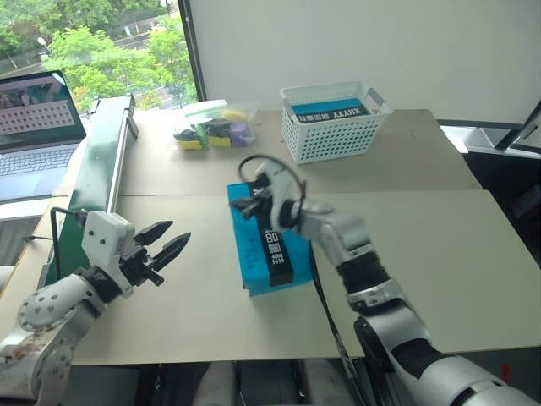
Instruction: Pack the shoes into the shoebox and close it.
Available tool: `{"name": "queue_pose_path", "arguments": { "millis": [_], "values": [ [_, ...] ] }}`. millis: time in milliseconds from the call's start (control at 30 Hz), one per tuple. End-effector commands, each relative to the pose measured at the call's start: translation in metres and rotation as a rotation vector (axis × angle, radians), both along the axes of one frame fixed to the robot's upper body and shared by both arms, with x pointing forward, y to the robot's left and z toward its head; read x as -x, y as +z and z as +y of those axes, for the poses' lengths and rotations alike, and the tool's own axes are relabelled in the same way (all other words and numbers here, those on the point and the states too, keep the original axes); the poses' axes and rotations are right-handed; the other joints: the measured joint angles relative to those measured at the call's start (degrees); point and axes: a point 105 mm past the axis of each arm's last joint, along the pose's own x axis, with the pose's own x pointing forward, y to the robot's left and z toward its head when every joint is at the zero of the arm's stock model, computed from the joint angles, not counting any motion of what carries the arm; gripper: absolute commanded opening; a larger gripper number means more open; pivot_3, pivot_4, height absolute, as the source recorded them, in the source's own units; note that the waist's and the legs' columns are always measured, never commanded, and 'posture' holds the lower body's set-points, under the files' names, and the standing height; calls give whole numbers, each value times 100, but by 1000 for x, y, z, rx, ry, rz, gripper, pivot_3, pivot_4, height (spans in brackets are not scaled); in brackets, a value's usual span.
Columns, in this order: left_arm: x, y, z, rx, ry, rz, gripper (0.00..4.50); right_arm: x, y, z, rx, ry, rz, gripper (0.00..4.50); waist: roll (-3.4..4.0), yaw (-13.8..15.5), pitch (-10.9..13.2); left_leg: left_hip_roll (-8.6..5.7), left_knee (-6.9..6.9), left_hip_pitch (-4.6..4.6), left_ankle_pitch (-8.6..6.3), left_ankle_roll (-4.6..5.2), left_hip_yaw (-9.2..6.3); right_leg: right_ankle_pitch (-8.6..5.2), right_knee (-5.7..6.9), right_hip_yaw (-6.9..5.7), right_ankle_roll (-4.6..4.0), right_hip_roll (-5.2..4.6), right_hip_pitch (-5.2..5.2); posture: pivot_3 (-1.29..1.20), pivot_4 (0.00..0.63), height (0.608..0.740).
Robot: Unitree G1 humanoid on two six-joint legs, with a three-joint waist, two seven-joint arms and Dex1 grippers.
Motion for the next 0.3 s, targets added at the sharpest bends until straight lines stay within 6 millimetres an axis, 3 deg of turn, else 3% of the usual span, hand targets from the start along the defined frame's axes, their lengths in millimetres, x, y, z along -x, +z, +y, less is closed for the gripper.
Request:
{"name": "queue_pose_path", "arguments": {
  "millis": [33,200,300],
  "values": [
    [-5,-2,19,28,252,-58,2237,-10,15,-50,51,-170,-93,50,-5,2,-3,-1,1,-3,-1,-1,1,1,-2,1,2,0,-1,0,150,733],
    [-6,-9,30,113,440,-86,2237,-13,-5,-96,183,-312,-93,50,-8,-68,-5,2,1,3,-1,-2,9,3,4,12,-1,6,1,0,150,733],
    [-9,1,36,124,514,-125,2237,-14,-20,-119,296,-382,-119,50,-8,-77,-5,2,7,4,-1,-2,14,5,7,18,1,8,1,0,150,733]
  ]
}}
